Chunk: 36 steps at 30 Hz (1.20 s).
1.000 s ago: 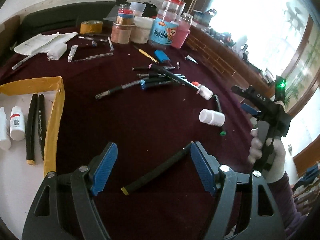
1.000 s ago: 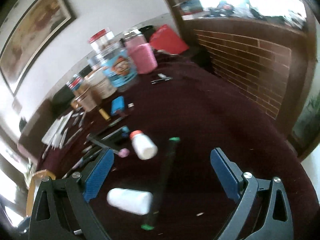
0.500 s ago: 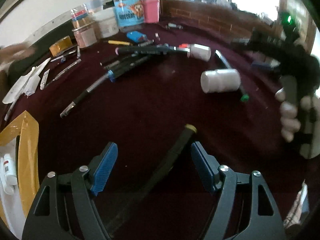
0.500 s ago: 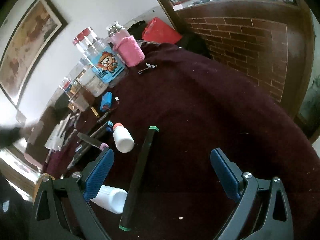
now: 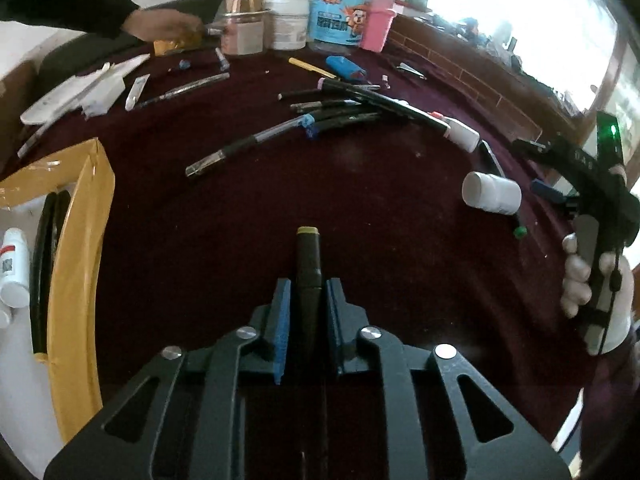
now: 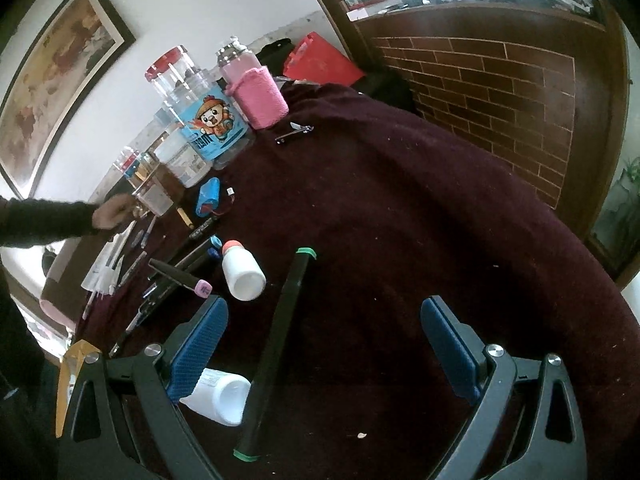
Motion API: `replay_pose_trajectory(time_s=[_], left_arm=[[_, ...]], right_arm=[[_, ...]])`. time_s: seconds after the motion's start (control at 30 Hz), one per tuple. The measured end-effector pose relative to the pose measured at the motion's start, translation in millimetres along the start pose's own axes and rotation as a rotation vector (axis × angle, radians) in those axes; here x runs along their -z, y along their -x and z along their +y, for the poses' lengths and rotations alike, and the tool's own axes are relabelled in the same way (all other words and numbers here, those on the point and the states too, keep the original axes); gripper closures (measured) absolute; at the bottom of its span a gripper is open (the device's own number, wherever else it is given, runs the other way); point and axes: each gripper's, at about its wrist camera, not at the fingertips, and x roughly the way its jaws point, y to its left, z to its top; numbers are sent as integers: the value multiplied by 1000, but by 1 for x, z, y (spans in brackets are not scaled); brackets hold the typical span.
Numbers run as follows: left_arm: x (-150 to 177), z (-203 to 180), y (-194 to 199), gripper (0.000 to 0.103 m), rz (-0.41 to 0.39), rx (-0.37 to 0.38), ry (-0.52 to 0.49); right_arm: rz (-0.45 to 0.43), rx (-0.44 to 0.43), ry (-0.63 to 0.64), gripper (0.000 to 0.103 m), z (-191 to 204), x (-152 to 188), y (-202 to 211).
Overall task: Organize rigid objects
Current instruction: 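Grasp a black marker with a yellow end using the left tool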
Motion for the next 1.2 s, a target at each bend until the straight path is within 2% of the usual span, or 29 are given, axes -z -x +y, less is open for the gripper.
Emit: replay_pose_trajectory(time_s=[0.07,0.13,0.17,0.2,0.3,0.47,0.63,0.8,0.9,1.07,1.2], left_arm=[[3,-8,0,74,-15,-11,-27],[4,-14,0,75,-16,-16,-46],[5,-14,2,88,-19,3,-44],[5,-14,4,90,-25,16,-40],[6,-7,17,90,-63,58,5],[8,10,52,90,-154,177,90],[12,23,78,90,-210,257,154],[20,33,97,90,-248,292,184],[23,42,103,90,-269,297,208],[23,49,100,90,-271,316,246],[26,48,101,90,-271,309,245]], right_arm=[[9,-2,-1,8,0,0,-2],[10,0,-2,8,-1,0,-2],[10,1,-1,8,-1,0,-2],[10,1,-1,8,-1,0,-2],[10,3,-1,8,-1,0,-2],[11,11,4,8,-1,1,-2],[14,20,9,8,0,0,-2],[18,25,64,8,14,0,4],[26,-16,102,8,29,0,12],[87,-78,118,8,63,-7,2],[172,-235,105,8,115,-24,-17]])
